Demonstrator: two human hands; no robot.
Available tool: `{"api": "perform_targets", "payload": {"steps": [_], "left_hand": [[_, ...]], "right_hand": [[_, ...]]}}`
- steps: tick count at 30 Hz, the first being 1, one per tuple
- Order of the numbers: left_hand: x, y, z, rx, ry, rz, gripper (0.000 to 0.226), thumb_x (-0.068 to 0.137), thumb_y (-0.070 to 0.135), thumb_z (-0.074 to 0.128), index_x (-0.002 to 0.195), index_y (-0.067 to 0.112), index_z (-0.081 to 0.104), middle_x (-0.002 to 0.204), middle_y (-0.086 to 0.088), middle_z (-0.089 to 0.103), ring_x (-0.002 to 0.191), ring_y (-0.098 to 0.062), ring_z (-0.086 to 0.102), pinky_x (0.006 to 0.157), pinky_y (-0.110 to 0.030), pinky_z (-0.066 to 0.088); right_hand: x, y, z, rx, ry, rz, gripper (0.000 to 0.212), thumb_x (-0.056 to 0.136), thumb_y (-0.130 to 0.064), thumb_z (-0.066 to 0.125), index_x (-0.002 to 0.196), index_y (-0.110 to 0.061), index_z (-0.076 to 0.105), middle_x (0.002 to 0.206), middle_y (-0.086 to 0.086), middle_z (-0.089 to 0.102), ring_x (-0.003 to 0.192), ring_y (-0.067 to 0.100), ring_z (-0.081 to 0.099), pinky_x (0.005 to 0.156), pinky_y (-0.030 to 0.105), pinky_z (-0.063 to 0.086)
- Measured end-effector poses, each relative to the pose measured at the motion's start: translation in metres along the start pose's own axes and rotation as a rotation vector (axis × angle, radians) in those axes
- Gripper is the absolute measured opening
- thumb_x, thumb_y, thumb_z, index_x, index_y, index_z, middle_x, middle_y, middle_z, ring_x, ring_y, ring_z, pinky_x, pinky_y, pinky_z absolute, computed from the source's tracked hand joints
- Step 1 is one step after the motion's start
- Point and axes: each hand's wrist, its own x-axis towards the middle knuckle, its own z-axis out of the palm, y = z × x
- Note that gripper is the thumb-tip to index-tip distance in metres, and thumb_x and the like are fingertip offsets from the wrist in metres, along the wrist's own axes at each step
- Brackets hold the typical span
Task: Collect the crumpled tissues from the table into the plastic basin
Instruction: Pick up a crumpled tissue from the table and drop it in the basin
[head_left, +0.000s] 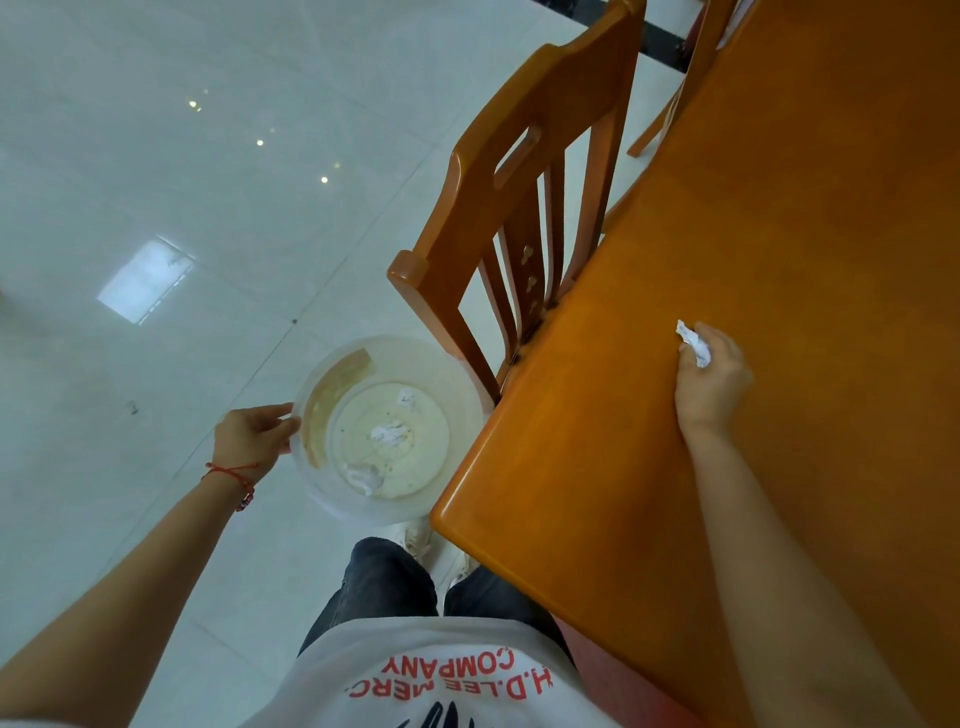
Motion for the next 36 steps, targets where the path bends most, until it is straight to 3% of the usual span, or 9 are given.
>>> {"api": "perform_targets", "payload": {"steps": [2, 5, 9, 12, 14, 17, 22, 29, 36], "left_hand": [[-0.001, 0.0, 0.0, 0.007, -0.007, -0.011, 0.029, 0.084, 0.004, 0.058, 0.112, -0.003, 0.061, 0.099, -0.025, 0.067, 0.043, 0.012, 0.056, 0.089, -0.029, 0.046], [-0.001, -0.001, -0.001, 0.033, -0.013, -0.02, 0.028, 0.083, 0.004, 0.058, 0.111, -0.002, 0.062, 0.099, -0.024, 0.068, 0.051, -0.002, 0.062, 0.095, -0.036, 0.046], [0.001, -0.006, -0.001, 0.028, -0.023, -0.015, 0.028, 0.083, 0.004, 0.059, 0.11, -0.002, 0.063, 0.091, -0.014, 0.067, 0.048, 0.005, 0.062, 0.093, -0.035, 0.047], [0.001, -0.007, -0.002, 0.043, -0.026, -0.025, 0.028, 0.083, 0.005, 0.059, 0.11, -0.002, 0.062, 0.097, -0.024, 0.069, 0.079, -0.027, 0.069, 0.095, -0.038, 0.047], [0.002, -0.007, -0.003, 0.029, -0.028, -0.028, 0.029, 0.083, 0.006, 0.06, 0.11, -0.002, 0.062, 0.099, -0.027, 0.068, 0.086, -0.033, 0.067, 0.095, -0.041, 0.048], [0.002, -0.011, -0.004, 0.012, -0.035, -0.038, 0.029, 0.083, 0.006, 0.06, 0.111, -0.003, 0.062, 0.098, -0.026, 0.068, 0.086, -0.032, 0.067, 0.096, -0.045, 0.048], [-0.001, -0.018, -0.005, 0.001, -0.025, -0.03, 0.028, 0.082, 0.004, 0.059, 0.11, -0.002, 0.063, 0.097, -0.026, 0.068, 0.083, -0.028, 0.065, 0.094, -0.041, 0.048], [-0.009, -0.037, -0.014, 0.022, -0.026, -0.038, 0.029, 0.083, 0.006, 0.059, 0.11, -0.001, 0.063, 0.096, -0.025, 0.069, 0.083, -0.031, 0.067, 0.094, -0.039, 0.048], [-0.029, -0.064, -0.034, 0.0, 0.034, -0.067, 0.029, 0.083, 0.005, 0.058, 0.111, -0.002, 0.062, 0.098, -0.025, 0.068, 0.084, -0.03, 0.066, 0.096, -0.037, 0.046]], "right_hand": [[-0.007, -0.008, 0.002, 0.042, 0.006, 0.033, 0.033, 0.085, -0.003, 0.058, 0.118, 0.0, 0.057, 0.121, 0.021, 0.059, 0.11, 0.033, 0.056, 0.093, 0.043, 0.049], [-0.029, -0.029, 0.009, 0.11, -0.014, 0.017, 0.033, 0.085, -0.004, 0.059, 0.118, -0.002, 0.057, 0.121, 0.019, 0.06, 0.109, 0.03, 0.057, 0.091, 0.04, 0.051], [-0.077, -0.071, 0.03, 0.176, -0.142, -0.085, 0.035, 0.084, -0.006, 0.061, 0.118, -0.005, 0.057, 0.12, 0.015, 0.061, 0.107, 0.02, 0.057, 0.085, 0.019, 0.047], [-0.118, -0.101, 0.048, 0.23, -0.277, -0.171, 0.034, 0.084, -0.011, 0.062, 0.119, -0.01, 0.057, 0.119, 0.01, 0.062, 0.104, 0.012, 0.056, 0.077, 0.01, 0.047], [-0.141, -0.118, 0.06, 0.289, -0.383, -0.229, 0.034, 0.085, -0.011, 0.062, 0.118, -0.011, 0.058, 0.119, 0.009, 0.062, 0.106, 0.013, 0.056, 0.081, 0.016, 0.052], [-0.165, -0.137, 0.077, 0.292, -0.478, -0.344, 0.033, 0.084, -0.01, 0.062, 0.117, -0.007, 0.058, 0.117, 0.012, 0.064, 0.11, 0.018, 0.057, 0.091, 0.017, 0.046], [-0.177, -0.151, 0.098, 0.146, -0.824, -0.216, 0.059, 0.086, -0.027, 0.062, 0.137, -0.014, 0.035, 0.146, 0.006, 0.037, 0.135, 0.018, 0.032, 0.108, 0.028, 0.031], [-0.182, -0.143, 0.088, 0.096, -0.785, -0.185, 0.059, 0.087, -0.031, 0.06, 0.138, -0.017, 0.035, 0.148, 0.002, 0.035, 0.136, 0.016, 0.03, 0.106, 0.024, 0.028], [-0.193, -0.134, 0.075, 0.138, -0.748, -0.145, 0.057, 0.085, -0.03, 0.062, 0.136, -0.021, 0.038, 0.144, 0.001, 0.041, 0.129, 0.018, 0.042, 0.104, 0.041, 0.043]]}}
